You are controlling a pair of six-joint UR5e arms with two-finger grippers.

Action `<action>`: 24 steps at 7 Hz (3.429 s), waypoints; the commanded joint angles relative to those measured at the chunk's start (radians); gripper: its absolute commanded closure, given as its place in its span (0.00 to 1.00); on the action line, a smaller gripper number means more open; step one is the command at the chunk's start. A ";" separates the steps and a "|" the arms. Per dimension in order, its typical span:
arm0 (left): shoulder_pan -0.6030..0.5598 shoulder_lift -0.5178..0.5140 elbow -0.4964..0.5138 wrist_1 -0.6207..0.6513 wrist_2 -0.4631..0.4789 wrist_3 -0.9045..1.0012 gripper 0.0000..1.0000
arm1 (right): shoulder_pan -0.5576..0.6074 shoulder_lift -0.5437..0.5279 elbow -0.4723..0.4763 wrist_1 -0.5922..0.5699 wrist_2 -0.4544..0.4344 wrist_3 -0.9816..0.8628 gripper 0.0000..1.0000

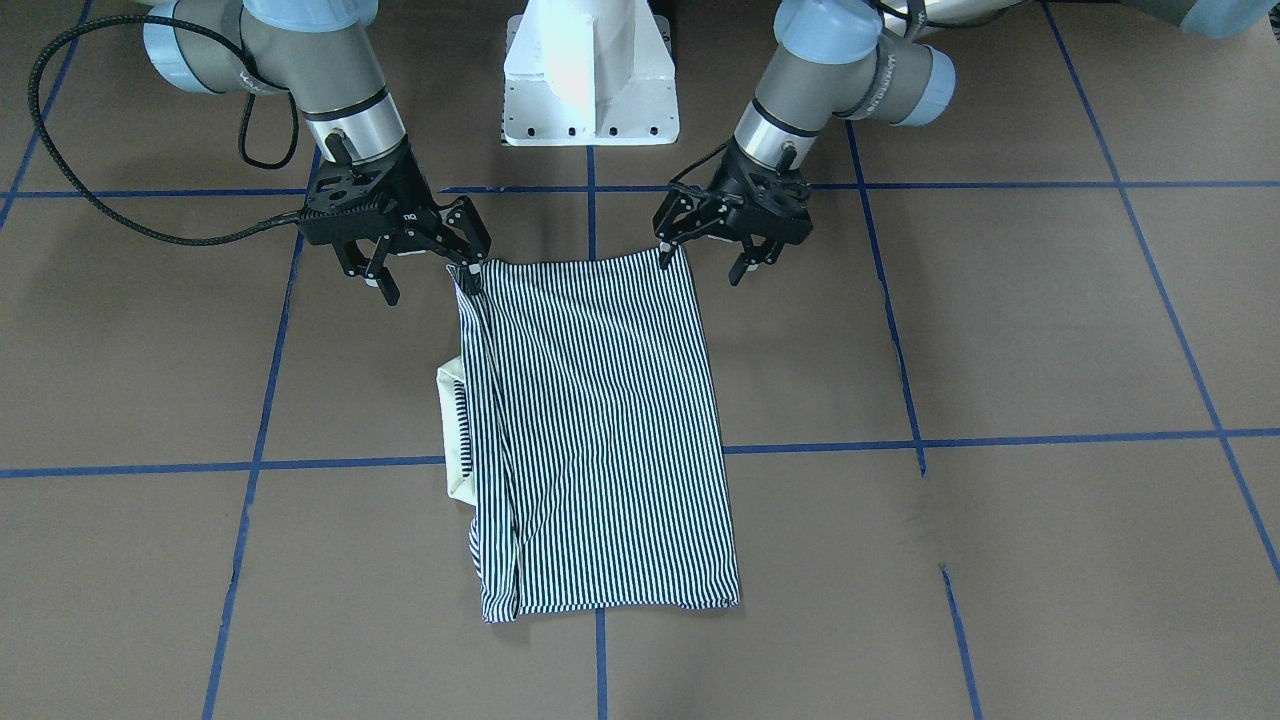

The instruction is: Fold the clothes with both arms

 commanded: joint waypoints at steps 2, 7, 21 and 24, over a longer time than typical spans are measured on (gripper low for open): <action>0.058 -0.004 0.052 0.021 0.040 -0.039 0.21 | 0.000 -0.002 0.000 0.000 -0.005 0.004 0.00; 0.065 -0.018 0.072 0.019 0.035 -0.114 0.41 | 0.000 -0.005 -0.001 0.000 -0.005 0.004 0.00; 0.107 -0.018 0.086 0.019 0.037 -0.179 0.51 | 0.000 -0.006 -0.001 0.000 -0.005 0.004 0.00; 0.107 -0.018 0.084 0.018 0.035 -0.174 1.00 | 0.000 -0.005 -0.001 0.000 -0.005 0.004 0.00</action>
